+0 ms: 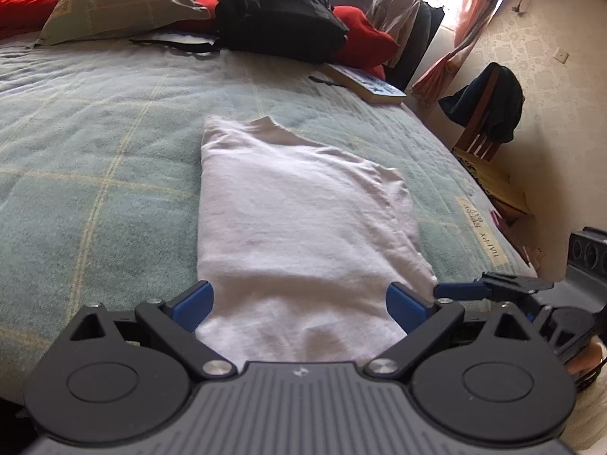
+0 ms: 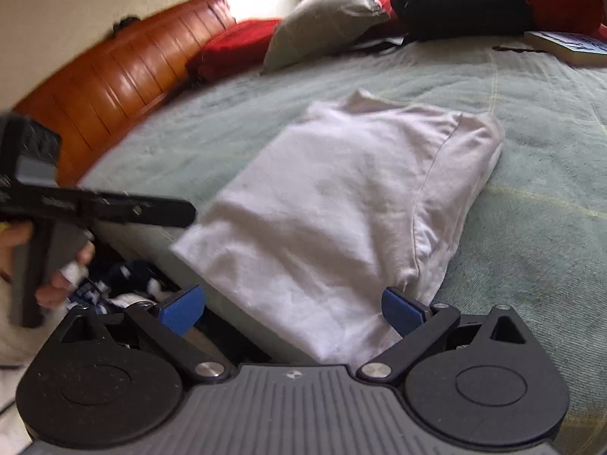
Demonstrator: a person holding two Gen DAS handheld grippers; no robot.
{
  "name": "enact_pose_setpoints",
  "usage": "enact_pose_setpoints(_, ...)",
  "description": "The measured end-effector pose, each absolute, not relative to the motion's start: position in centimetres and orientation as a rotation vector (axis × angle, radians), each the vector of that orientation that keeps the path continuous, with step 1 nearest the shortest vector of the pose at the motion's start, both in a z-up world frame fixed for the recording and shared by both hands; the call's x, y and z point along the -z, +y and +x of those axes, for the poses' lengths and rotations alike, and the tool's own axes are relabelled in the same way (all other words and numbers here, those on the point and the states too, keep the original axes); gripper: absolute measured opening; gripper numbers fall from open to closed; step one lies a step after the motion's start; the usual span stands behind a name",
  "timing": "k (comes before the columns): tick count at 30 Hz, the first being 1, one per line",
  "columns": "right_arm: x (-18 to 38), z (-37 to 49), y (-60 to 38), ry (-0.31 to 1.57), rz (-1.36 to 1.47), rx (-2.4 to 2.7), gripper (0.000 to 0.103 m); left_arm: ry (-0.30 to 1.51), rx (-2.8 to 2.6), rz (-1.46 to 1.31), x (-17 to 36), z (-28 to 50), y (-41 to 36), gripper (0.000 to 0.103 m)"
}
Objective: Fold clothes
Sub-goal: 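Roll both open grippers sideways toward the shirt's long edge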
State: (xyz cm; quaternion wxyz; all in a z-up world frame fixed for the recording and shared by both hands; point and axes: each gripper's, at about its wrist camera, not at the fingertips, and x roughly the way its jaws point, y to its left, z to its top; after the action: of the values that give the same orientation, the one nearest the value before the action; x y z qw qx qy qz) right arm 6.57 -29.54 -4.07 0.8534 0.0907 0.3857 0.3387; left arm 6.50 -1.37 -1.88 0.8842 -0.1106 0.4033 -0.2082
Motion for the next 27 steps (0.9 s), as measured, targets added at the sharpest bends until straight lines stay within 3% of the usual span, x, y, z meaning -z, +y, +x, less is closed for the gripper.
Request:
enact_pose_setpoints(8, 4.4, 10.5, -33.3, 0.852, 0.428, -0.578, 0.103, 0.78, 0.395, -0.189, 2.1, 8.6, -0.5, 0.1)
enact_pose_setpoints(15, 7.5, 13.9, -35.9, 0.968, 0.728, -0.569, 0.103, 0.965, 0.455, -0.343, 4.1, 13.0, 2.1, 0.099)
enact_pose_setpoints(27, 8.9, 18.1, -35.5, 0.978, 0.85, -0.591, 0.103, 1.097, 0.626, -0.642, 7.0, 19.6, 3.8, 0.1)
